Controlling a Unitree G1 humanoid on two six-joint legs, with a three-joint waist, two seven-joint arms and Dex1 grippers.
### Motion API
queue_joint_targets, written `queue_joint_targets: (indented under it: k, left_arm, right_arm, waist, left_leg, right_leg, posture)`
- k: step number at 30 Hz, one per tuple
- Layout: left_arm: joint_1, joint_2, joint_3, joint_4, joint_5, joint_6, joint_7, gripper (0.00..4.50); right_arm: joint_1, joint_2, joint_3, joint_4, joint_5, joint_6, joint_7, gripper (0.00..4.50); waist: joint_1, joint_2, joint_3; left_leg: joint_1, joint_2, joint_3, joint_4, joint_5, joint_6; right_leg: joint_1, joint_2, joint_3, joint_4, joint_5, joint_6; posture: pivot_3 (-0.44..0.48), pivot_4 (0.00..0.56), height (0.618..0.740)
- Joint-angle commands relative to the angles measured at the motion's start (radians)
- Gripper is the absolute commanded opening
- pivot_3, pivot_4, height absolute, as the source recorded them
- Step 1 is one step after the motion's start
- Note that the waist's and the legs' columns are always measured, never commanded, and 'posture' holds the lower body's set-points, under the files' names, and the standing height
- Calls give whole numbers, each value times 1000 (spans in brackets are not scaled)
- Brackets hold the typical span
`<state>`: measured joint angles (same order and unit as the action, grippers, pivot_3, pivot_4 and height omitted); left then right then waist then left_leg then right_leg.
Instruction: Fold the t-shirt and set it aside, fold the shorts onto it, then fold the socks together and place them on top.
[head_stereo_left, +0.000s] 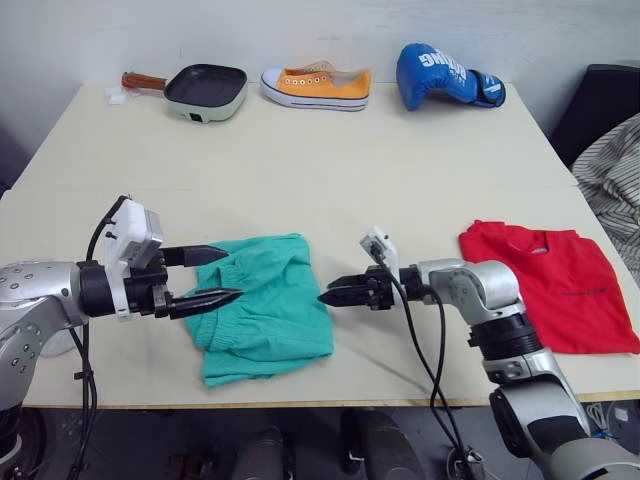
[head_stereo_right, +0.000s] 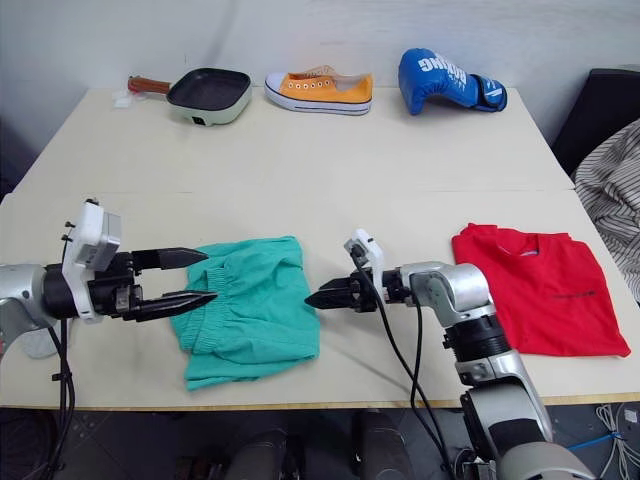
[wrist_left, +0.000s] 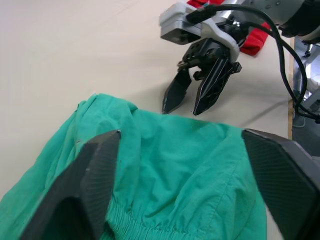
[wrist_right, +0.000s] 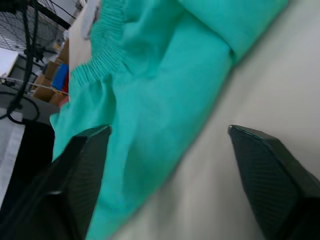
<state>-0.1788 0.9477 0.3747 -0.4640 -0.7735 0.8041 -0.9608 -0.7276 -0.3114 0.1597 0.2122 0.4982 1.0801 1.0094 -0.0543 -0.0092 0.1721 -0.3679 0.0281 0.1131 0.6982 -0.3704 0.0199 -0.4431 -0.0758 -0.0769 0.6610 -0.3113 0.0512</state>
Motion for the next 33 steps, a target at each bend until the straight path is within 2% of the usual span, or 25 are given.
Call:
queue_joint_targets:
  k: [1, 4, 8, 11, 17, 22, 27, 30, 33]
  left_arm:
    - [-11, 8, 15, -35, -28, -25, -14, 4500]
    - [-19, 14, 4, -33, -30, -26, -15, 4500]
    - [-32, 15, -19, -30, -12, -42, -11, 4500]
    - [-38, 14, -25, -29, -14, -46, -6, 4500]
    - [-71, -9, -60, -28, -42, -45, -11, 4500]
    - [-178, -91, -147, -31, -97, -31, 11, 4500]
    - [-274, -152, -192, -16, -167, 4, 12, 4500]
    - [-327, -170, -225, -14, -194, 18, -3, 4500]
    - [-352, -181, -253, 3, -174, -1, -19, 4500]
  right_arm:
    - [-23, 85, 20, 62, 23, 37, -26, 4486]
    - [-47, 161, 34, 89, 28, 52, -42, 4486]
    - [-59, 219, 58, 136, -46, -35, -125, 4486]
    - [-51, 218, 37, 124, -71, -96, -173, 3895]
    - [-50, 166, -24, -5, 22, 25, -151, 1807]
    - [-54, 163, -177, -125, 150, 185, -219, 12]
    - [-48, 54, -319, -289, 261, 349, -258, 12]
    - [-53, -125, -475, -383, 333, 483, -258, 12]
    - [-19, -365, -573, -420, 382, 532, -215, 12]
  waist:
    - [-2, 0, 0]
    - [-3, 0, 0]
    - [-4, 0, 0]
    - [-3, 0, 0]
    - [4, 0, 0]
    - [5, 0, 0]
    - [9, 0, 0]
    - [29, 1, 1]
    - [40, 2, 1]
  left_leg:
    - [0, 0, 0, 0, 0, 0]
    - [0, 0, 0, 0, 0, 0]
    - [0, 0, 0, -1, 0, 0]
    - [0, 0, 0, 0, 0, 0]
    - [-1, -1, -1, 0, 0, -1]
    - [-2, -1, -2, 0, 0, -1]
    - [-2, -1, -2, 0, 1, 0]
    - [-3, -2, -2, 0, 1, 0]
    - [-4, -3, -2, 0, 1, 1]
  right_leg:
    - [0, 0, 0, 0, 0, 0]
    - [0, 0, 0, 1, 0, 0]
    - [0, 0, 0, 0, 0, 0]
    - [0, 0, 0, 0, 0, 0]
    - [0, 0, 0, 0, 0, 0]
    - [0, 0, -1, -1, 0, 0]
    - [0, 0, -1, -1, 0, 0]
    - [0, 0, -1, -1, 0, 0]
    - [0, -1, 0, -3, 1, 1]
  posture:
    - [0, 150, 740]
    - [0, 150, 740]
    - [0, 150, 740]
    - [0, 150, 740]
    - [0, 150, 740]
    - [0, 150, 740]
    - [0, 150, 740]
    - [0, 150, 740]
    - [0, 150, 740]
